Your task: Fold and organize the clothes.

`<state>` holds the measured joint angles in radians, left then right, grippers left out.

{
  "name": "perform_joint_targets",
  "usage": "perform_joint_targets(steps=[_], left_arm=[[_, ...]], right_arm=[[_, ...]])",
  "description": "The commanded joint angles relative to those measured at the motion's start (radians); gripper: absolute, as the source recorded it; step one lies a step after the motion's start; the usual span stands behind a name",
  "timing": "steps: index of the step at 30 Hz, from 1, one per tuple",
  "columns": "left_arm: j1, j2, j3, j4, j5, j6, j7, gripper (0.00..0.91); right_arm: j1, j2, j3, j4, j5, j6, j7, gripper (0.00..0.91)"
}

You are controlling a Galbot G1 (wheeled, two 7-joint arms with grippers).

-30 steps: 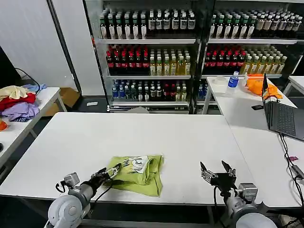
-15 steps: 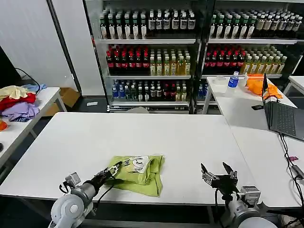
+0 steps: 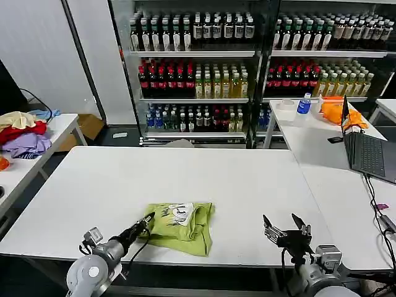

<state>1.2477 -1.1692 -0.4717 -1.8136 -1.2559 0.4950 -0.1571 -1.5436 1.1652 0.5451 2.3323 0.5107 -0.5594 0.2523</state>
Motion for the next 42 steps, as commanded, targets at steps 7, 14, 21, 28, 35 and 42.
perform_joint_targets(steps=[7, 14, 21, 28, 35, 42], left_arm=[[0.027, 0.073, -0.196, -0.076, -0.140, 0.009, -0.019, 0.020], [0.026, 0.382, -0.509, -0.054, -0.083, 0.076, 0.039, 0.020], [-0.007, 0.651, -0.536, -0.061, 0.127, 0.081, 0.109, 0.020], [0.075, 0.470, -0.155, -0.197, 0.688, -0.029, 0.091, 0.020], [0.054, 0.261, 0.115, -0.101, 1.172, -0.144, 0.025, 0.020], [0.013, 0.243, 0.180, -0.206, 1.201, -0.124, 0.011, 0.020]], right_arm=[[0.002, 0.003, 0.014, 0.005, 0.005, -0.001, 0.001, 0.907], [0.007, -0.009, 0.038, 0.012, 0.037, -0.001, 0.002, 0.907], [0.017, -0.004, 0.045, 0.013, 0.052, -0.001, 0.003, 0.907], [0.027, 0.002, 0.044, -0.006, 0.042, 0.003, 0.003, 0.907], [0.011, 0.011, 0.049, -0.022, 0.010, 0.009, 0.000, 0.907], [-0.008, 0.023, 0.058, -0.021, -0.008, 0.010, -0.002, 0.907]])
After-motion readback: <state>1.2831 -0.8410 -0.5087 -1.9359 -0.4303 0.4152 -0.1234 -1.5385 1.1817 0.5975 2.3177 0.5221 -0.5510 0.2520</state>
